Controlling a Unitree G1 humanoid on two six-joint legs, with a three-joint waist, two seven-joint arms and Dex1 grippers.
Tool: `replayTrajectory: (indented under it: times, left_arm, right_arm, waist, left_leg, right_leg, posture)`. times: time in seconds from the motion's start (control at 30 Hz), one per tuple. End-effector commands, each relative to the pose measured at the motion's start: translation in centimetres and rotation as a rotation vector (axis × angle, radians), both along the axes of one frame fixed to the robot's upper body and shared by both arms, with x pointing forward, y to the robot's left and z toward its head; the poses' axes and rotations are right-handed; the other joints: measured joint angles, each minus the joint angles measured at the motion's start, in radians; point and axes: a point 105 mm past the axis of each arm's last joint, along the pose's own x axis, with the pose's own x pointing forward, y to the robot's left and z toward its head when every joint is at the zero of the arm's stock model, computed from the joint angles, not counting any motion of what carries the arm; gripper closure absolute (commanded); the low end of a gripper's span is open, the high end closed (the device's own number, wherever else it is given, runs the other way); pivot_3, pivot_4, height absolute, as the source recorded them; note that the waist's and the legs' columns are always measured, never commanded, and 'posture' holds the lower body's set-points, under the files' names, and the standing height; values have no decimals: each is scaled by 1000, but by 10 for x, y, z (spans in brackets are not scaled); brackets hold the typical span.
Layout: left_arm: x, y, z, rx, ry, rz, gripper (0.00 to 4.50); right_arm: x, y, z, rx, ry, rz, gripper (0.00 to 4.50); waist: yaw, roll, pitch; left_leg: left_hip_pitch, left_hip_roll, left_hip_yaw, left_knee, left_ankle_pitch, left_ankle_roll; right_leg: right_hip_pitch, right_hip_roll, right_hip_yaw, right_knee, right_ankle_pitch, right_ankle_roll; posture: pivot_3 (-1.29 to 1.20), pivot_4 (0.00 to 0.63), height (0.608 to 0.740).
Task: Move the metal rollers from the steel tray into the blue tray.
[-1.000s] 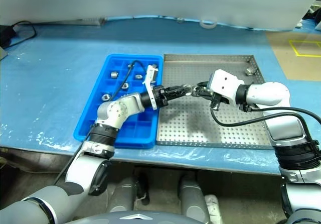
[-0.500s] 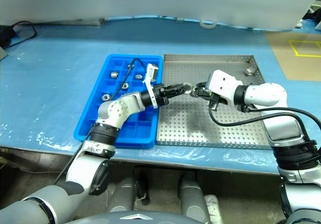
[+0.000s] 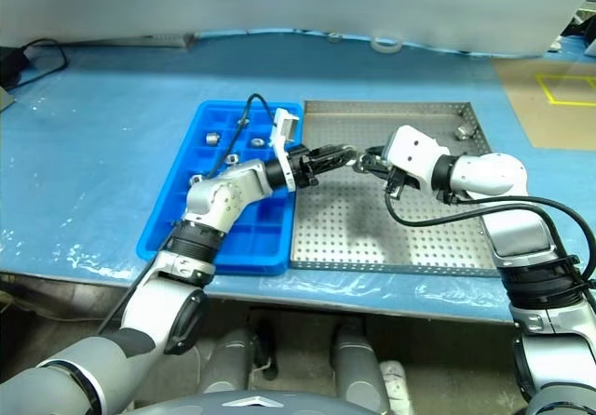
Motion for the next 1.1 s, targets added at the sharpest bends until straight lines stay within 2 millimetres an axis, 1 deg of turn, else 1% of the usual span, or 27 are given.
replayTrajectory:
  times: [0.03, 0.1, 0.17, 0.27, 0.33, 0.4, 0.5, 0.53, 0.63, 0.67, 0.7, 0.77, 0.8, 0.87, 0.93, 1.0, 1.1]
  left_arm:
    - [31, 41, 28, 89, -296, 320, 3214]
    - [28, 39, 35, 143, -463, 363, 3214]
    - [26, 38, 39, 150, -536, 377, 3214]
    - [28, 40, 41, 145, -552, 393, 3214]
    - [30, 42, 41, 165, -580, 403, 3214]
    - [27, 43, 40, 170, -581, 376, 3214]
    - [16, 47, 38, 170, -576, 291, 3214]
    - [10, 50, 37, 169, -561, 257, 3214]
    - [-16, 68, 33, 118, -430, 133, 3214]
    - [-23, 75, 32, 85, -372, 114, 3214]
    - [-26, 86, 33, 46, -318, 129, 3214]
    - [-25, 105, 34, -10, -238, 197, 3214]
    - [-22, 116, 31, -15, -208, 242, 3214]
    - [-16, 136, 24, -5, -169, 344, 3214]
    - [-14, 153, 18, 14, -143, 422, 3214]
    - [-20, 162, 6, 66, -130, 446, 3214]
    - [-35, 167, -11, 144, -108, 427, 3214]
  right_arm:
    - [-6, 1, -3, -12, 11, 35, 3753]
    - [-6, 0, -4, -5, 18, 31, 3753]
    - [-5, -1, -6, -4, 24, 28, 3753]
    - [-5, -4, -7, -7, 28, 22, 3753]
    - [-4, -4, -7, -7, 27, 20, 3753]
    - [-4, -4, -7, -8, 26, 19, 3753]
    - [-5, -5, -8, -10, 26, 16, 3753]
    - [-6, -5, -9, -11, 27, 15, 3753]
    - [-7, -7, -10, -10, 29, 8, 3753]
    - [-8, -8, -10, -9, 31, 4, 3753]
    - [-8, -9, -12, -8, 33, 1, 3753]
    - [-9, -10, -14, -7, 39, -3, 3753]
    - [-9, -10, -16, -7, 43, -2, 3753]
    - [-10, -8, -19, -5, 51, 2, 3753]
    - [-10, -6, -21, -5, 57, 6, 3753]
    - [-8, -5, -23, -9, 60, 10, 3753]
    - [-6, -3, -25, -17, 64, 24, 3753]
  waist:
    - [-5, -1, 0]
    - [-8, -1, 0]
    - [-4, 0, 1]
    - [10, 0, 0]
    - [10, 0, 0]
    - [5, 0, 1]
    - [2, 0, 1]
    - [0, 0, 0]
    - [-5, 0, 1]
    - [-4, 0, 1]
    - [-2, 0, 1]
    - [0, 0, 1]
    - [2, 1, 1]
    - [4, 1, 1]
    - [3, 1, 1]
    - [2, 1, 1]
    - [3, 1, 1]
  left_leg:
    - [0, 0, 0, 0, 0, 0]
    - [0, 1, -1, 0, 0, 0]
    - [0, 1, -1, 0, 0, 0]
    - [-2, 0, -1, 1, 0, 1]
    - [-3, -1, -1, 2, 0, 3]
    - [-3, -1, -1, 2, 0, 3]
    - [-2, 0, -1, 2, 0, 2]
    - [-2, 0, -1, 1, 0, 2]
    - [-2, 0, -1, 1, 0, 2]
    - [-2, 0, -1, 0, 0, 2]
    - [-2, 1, -1, 0, 1, 1]
    - [-2, 1, -1, 0, 1, 0]
    - [-2, 1, -1, 0, 1, 0]
    - [-1, 1, 0, 0, 0, -3]
    - [1, 0, 0, 1, 0, -3]
    - [1, 0, 0, 1, 0, -3]
    - [1, 1, 0, 0, 0, -3]
  right_leg:
    - [0, 0, 0, 0, 0, 0]
    - [0, 0, -1, 0, 0, 0]
    - [0, 0, -1, 0, 0, 0]
    - [0, -1, -3, 0, 0, 0]
    - [0, -2, -3, 0, 0, 0]
    - [0, -2, -3, 0, 0, 0]
    - [0, -2, -3, 1, 0, 0]
    - [0, -2, -3, 1, 0, 0]
    - [-1, -2, -3, 1, 0, 0]
    - [-1, -2, -3, 1, 0, 0]
    - [-1, -2, -3, 1, 0, 0]
    - [-1, -2, -4, 2, 0, 0]
    - [-1, -2, -4, 2, 0, 0]
    - [0, -2, -4, 2, 0, 0]
    - [2, -2, -4, 2, 0, 0]
    - [3, -2, -4, 1, 0, 0]
    - [2, -2, -4, 1, 0, 0]
  posture:
    - [-246, 150, 740]
    - [-243, 150, 740]
    - [-243, 150, 740]
    - [-242, 150, 740]
    - [-242, 150, 740]
    - [-243, 150, 740]
    - [-245, 150, 740]
    - [-251, 150, 740]
    - [-250, 150, 740]
    - [-245, 150, 740]
    - [-242, 150, 740]
    - [-231, 150, 740]
    - [-227, 150, 740]
    - [-208, 150, 740]
    - [-194, 150, 740]
    - [-176, 150, 740]
    - [-149, 150, 740]
